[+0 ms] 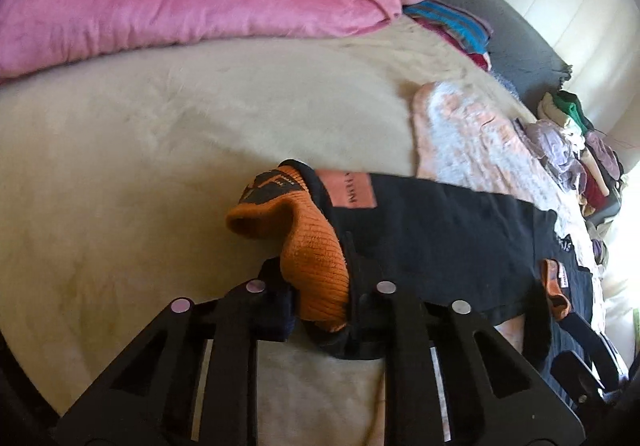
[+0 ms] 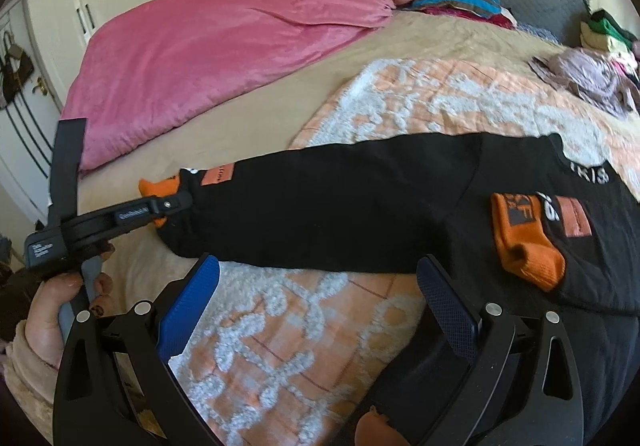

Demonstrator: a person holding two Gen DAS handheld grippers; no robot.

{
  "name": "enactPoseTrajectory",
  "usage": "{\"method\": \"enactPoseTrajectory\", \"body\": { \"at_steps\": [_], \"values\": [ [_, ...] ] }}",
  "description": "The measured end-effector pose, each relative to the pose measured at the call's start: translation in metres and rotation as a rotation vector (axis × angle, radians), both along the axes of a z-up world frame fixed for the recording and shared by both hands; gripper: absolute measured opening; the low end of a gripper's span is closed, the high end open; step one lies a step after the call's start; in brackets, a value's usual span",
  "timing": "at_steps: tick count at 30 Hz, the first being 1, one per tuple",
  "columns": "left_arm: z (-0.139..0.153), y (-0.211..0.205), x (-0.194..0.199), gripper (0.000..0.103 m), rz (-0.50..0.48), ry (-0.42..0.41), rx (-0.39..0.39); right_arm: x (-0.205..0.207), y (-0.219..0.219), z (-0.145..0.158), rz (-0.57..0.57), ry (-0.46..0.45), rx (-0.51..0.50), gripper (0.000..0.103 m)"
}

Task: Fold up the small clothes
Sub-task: 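Fold the held sleeve across the sweatshirt body with the left gripper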

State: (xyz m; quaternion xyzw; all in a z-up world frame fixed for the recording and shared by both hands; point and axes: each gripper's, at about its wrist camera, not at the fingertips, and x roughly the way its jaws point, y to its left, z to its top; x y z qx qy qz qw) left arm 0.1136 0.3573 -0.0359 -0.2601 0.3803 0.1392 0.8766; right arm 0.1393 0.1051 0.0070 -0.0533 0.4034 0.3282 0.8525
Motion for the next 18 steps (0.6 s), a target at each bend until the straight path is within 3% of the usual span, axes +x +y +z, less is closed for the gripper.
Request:
{"method": "enactPoseTrajectory", "body": {
  "at_steps": [8,18],
  "values": [
    [0.032,-0.007,-0.003,0.011,-0.030,-0.137,-0.086,0.004,-0.030,0.003,-0.068,0.009,0.032,0.098],
    [0.061,-0.041,-0.004,0.010,-0.130,-0.223,-0.097,0.003,-0.072,0.019,-0.147,-0.008,0.083,0.098]
  ]
}}
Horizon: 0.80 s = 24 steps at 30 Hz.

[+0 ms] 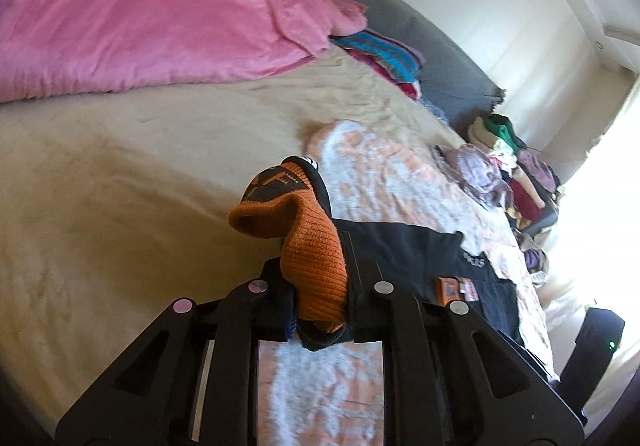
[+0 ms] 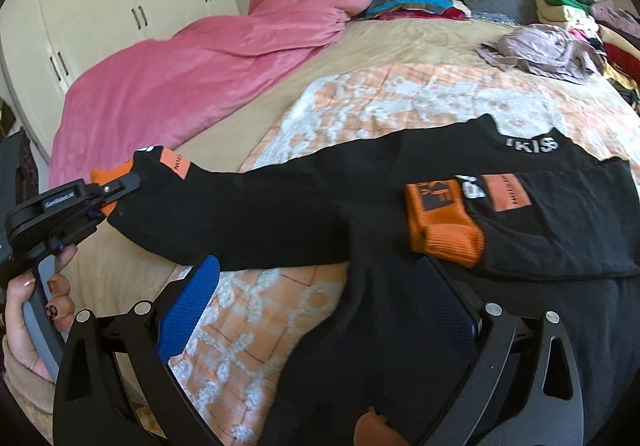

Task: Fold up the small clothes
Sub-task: 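Fold the held sleeve across the sweatshirt body with the left gripper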

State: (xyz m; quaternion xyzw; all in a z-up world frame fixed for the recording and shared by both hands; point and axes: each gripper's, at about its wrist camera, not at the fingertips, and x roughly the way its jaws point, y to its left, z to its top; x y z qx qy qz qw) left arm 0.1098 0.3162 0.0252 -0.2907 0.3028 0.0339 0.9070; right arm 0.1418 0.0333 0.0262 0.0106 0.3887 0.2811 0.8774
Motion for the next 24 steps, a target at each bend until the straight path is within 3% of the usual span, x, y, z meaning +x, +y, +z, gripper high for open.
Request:
{"method": "enactPoseTrajectory", "body": {
  "at_steps": [24],
  "values": [
    [0.040,-0.105,0.036,0.010,-0.196,-0.033,0.085,0.001,-0.118,0.012,-0.213,-0.006,0.088,0.098]
  ]
}}
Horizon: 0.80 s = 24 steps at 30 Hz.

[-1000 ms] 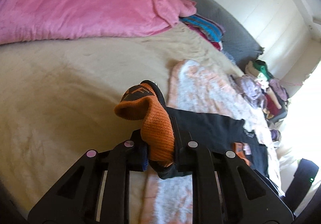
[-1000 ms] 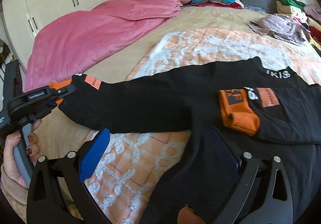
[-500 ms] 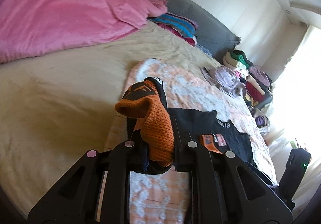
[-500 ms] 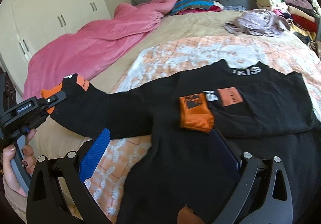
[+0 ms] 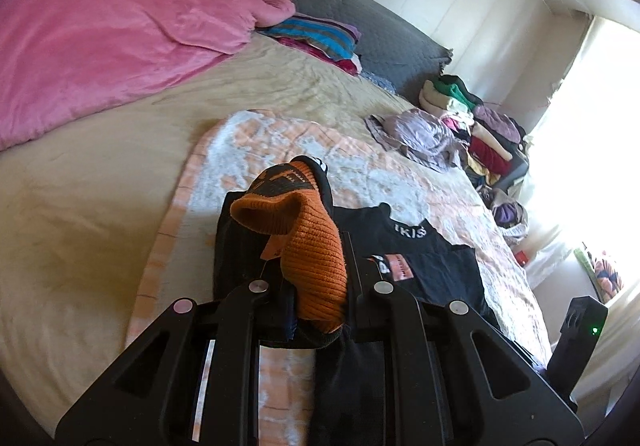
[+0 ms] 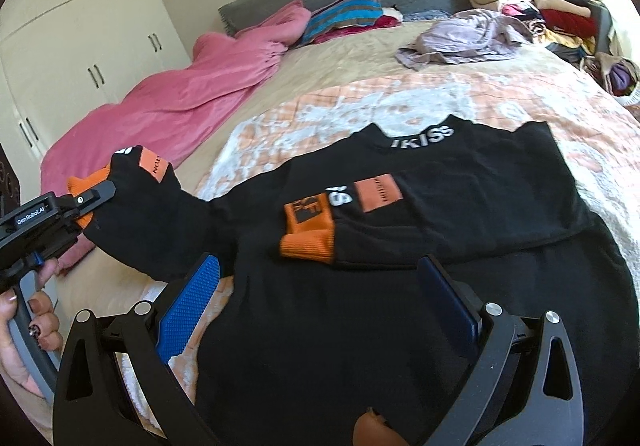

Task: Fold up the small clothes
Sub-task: 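Fold the held sleeve across the sweatshirt body with the left gripper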

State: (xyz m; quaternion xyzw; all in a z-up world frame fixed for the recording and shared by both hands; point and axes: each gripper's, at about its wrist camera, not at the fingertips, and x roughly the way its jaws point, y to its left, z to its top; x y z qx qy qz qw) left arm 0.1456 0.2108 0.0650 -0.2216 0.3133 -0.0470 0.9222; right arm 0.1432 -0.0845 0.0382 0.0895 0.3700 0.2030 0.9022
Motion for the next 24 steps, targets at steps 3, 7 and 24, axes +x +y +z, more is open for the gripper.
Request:
{"method": "enactPoseTrajectory", "body": {
  "at_steps": [3,7,24],
  "values": [
    [0.002,-0.014,0.006,0.010,-0.017,0.005,0.011,0.001,-0.015,0.000,-0.024,0.000,0.018,0.098],
    [0.004,-0.031,0.014,0.010,-0.042,0.011,0.014,0.001,-0.036,0.001,-0.060,0.000,0.036,0.098],
    [-0.013,-0.130,0.056,0.010,-0.216,0.061,0.039,-0.001,-0.128,-0.009,-0.252,0.005,0.083,0.098]
  ]
}}
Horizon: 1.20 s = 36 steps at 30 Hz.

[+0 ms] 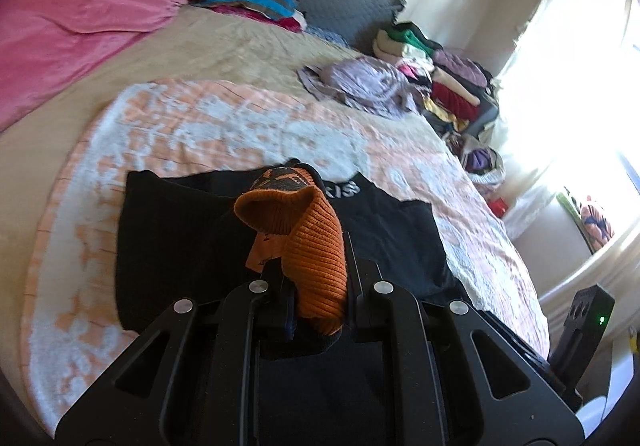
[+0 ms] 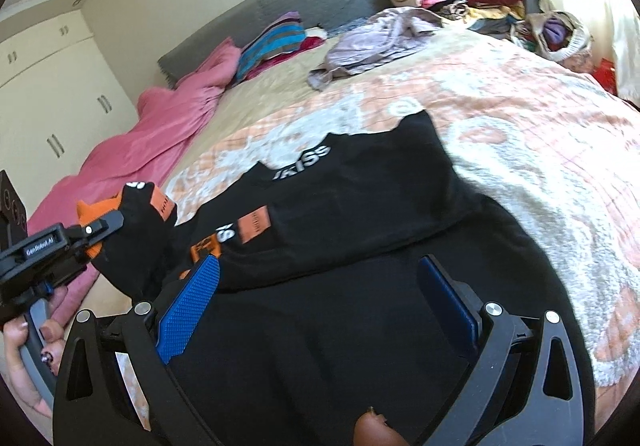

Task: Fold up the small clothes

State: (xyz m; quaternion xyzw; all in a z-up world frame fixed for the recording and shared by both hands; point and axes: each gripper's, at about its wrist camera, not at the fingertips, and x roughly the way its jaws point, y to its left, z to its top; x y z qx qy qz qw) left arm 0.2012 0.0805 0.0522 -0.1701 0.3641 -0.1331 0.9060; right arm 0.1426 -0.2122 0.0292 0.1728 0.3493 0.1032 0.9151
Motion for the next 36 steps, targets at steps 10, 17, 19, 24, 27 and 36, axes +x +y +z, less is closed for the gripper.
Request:
{"method": "enactPoseTrajectory", "body": {
  "at_steps": [10,17,19,24,27,36],
  "values": [
    [-0.031,-0.045,0.023,0.012,-0.088,0.068,0.014,0.003,-0.038,-0.009,-0.087,0.018,-0.007,0.098],
    [-0.044,-0.059,0.030,0.028,-0.159,0.095,-0.022,0.006,-0.052,-0.014,-0.125,0.035,-0.005,0.098],
    [-0.042,-0.057,0.028,0.034,-0.168,0.086,-0.039,0.008,-0.052,-0.015,-0.126,0.036,-0.006,0.098],
    [-0.035,-0.041,0.026,0.051,-0.148,0.064,-0.050,0.017,-0.033,-0.018,-0.068,0.049,-0.024,0.098],
    [-0.031,-0.027,0.026,0.056,-0.104,0.059,-0.035,0.026,-0.011,-0.022,0.007,0.067,-0.032,0.098],
    [-0.029,0.020,0.018,0.079,0.032,0.075,0.014,0.060,0.059,-0.040,0.193,0.107,-0.143,0.081]
  ]
}}
